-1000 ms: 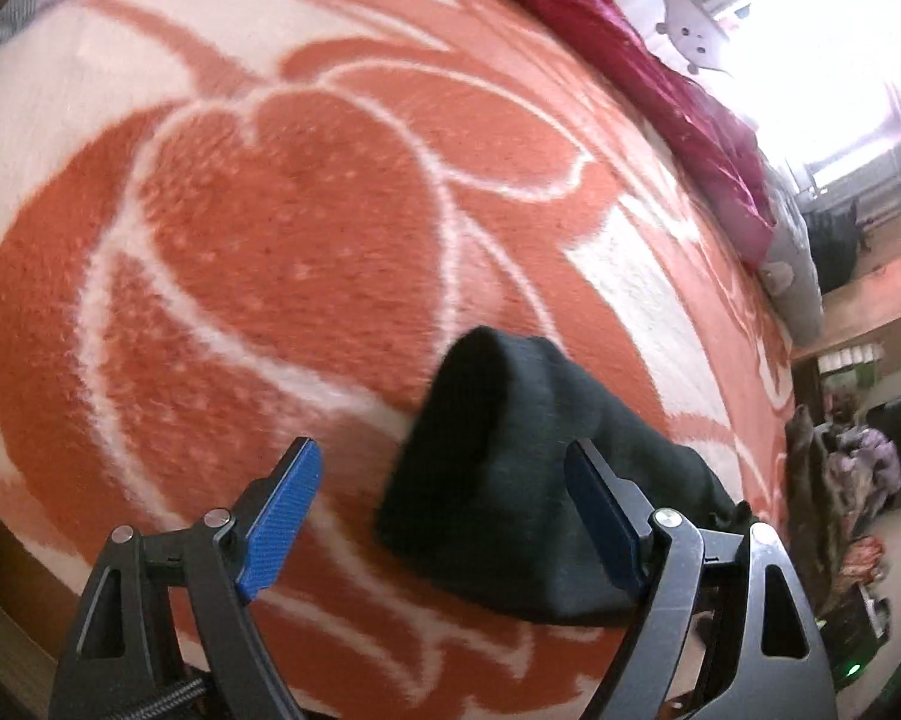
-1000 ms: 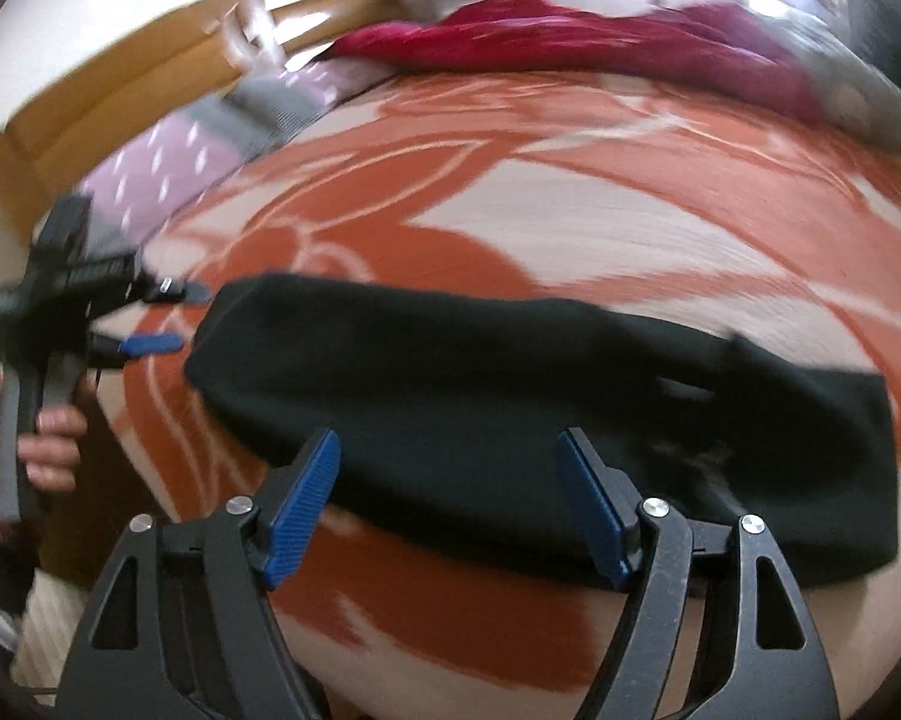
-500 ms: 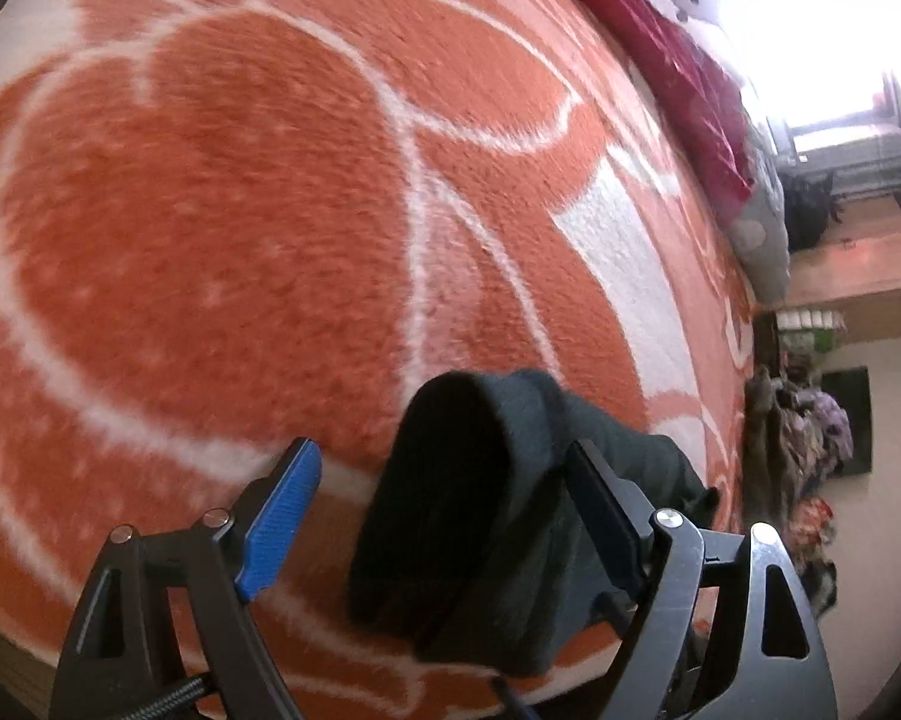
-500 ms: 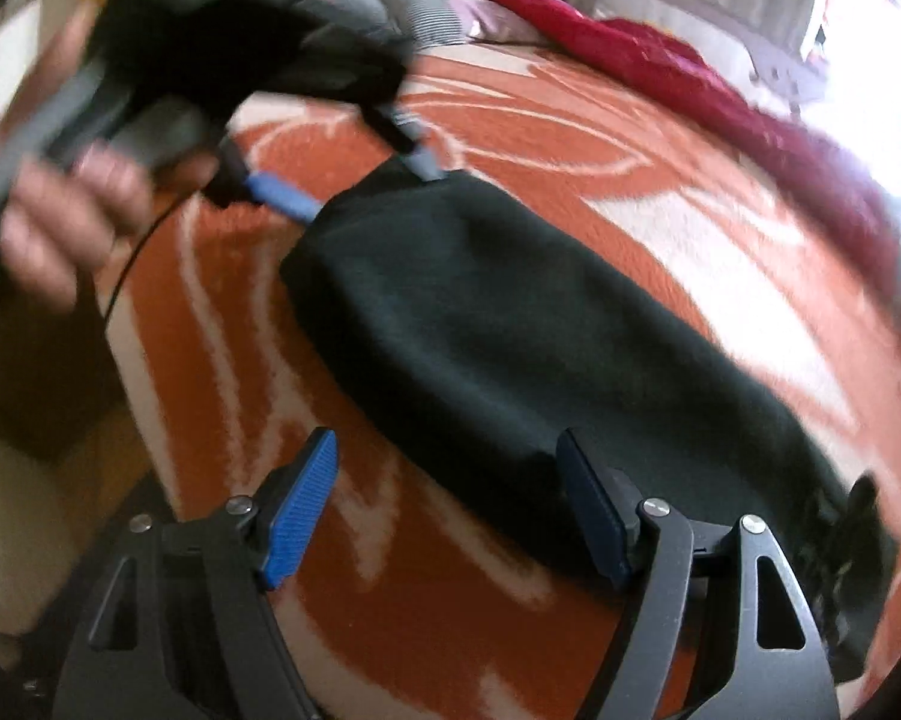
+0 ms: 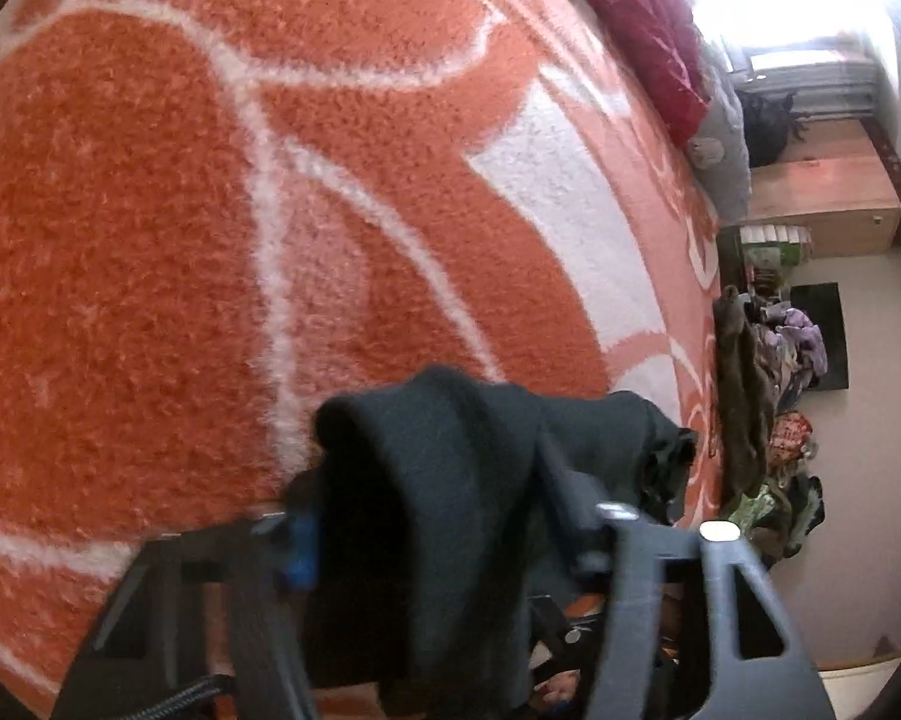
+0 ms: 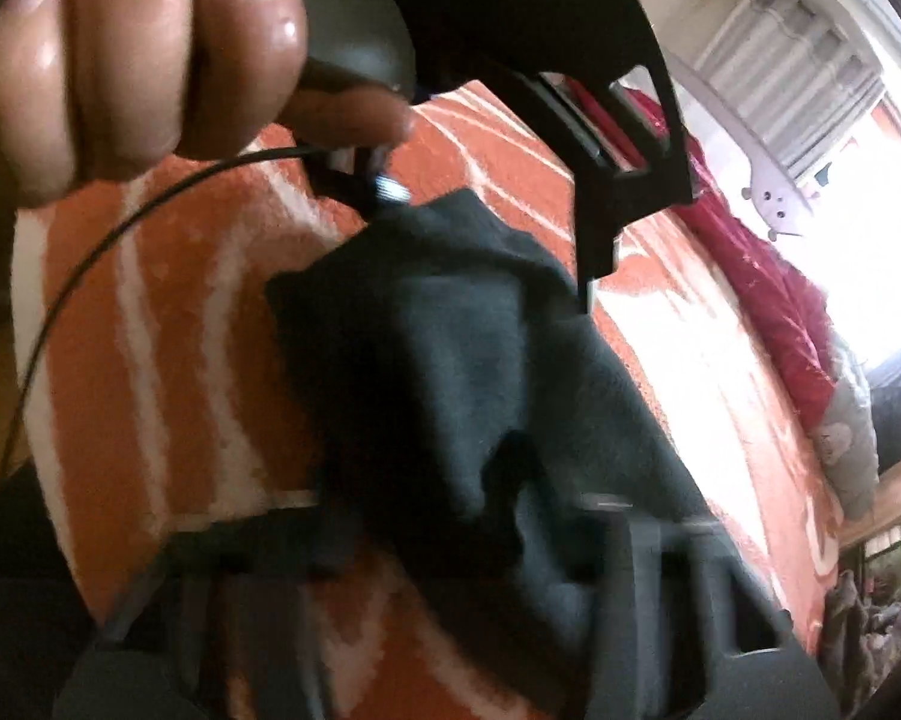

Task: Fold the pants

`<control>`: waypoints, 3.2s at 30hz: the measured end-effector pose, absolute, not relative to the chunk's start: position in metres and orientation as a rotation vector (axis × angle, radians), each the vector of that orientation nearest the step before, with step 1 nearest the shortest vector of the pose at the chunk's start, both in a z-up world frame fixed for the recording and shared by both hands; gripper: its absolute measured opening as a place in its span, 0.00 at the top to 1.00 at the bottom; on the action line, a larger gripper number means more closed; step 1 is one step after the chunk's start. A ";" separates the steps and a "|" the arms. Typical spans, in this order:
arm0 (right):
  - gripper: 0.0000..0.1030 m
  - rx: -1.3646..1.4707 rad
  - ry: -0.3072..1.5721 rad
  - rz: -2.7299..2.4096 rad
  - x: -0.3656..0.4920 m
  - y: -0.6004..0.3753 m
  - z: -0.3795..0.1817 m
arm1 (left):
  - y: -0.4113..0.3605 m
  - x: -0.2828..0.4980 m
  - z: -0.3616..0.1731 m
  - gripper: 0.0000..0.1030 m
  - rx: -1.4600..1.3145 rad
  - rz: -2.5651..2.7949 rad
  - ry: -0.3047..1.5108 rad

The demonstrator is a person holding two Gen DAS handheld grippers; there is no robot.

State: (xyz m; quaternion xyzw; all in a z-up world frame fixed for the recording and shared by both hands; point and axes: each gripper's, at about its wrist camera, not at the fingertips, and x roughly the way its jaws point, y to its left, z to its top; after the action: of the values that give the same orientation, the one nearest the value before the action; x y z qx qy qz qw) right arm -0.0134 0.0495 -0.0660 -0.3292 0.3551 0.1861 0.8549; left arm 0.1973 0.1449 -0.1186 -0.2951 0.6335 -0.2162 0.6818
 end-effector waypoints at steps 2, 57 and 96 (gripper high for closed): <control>0.77 -0.681 0.725 0.395 -0.014 0.044 -0.058 | 0.144 0.194 -0.111 0.63 -0.662 -0.498 1.401; 0.39 1.005 0.929 0.411 -0.009 -0.271 -0.086 | -0.143 0.184 -0.011 0.20 0.225 -0.795 1.388; 0.64 1.131 0.873 0.484 -0.001 -0.277 -0.080 | -0.112 0.174 -0.019 0.62 -0.067 -0.944 1.310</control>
State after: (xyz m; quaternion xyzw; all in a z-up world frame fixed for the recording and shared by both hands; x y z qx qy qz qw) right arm -0.0008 -0.2769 -0.0797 0.5135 0.3964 0.2198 0.7286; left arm 0.1739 -0.1120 -0.0194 -0.0299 0.5862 -0.4221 0.6909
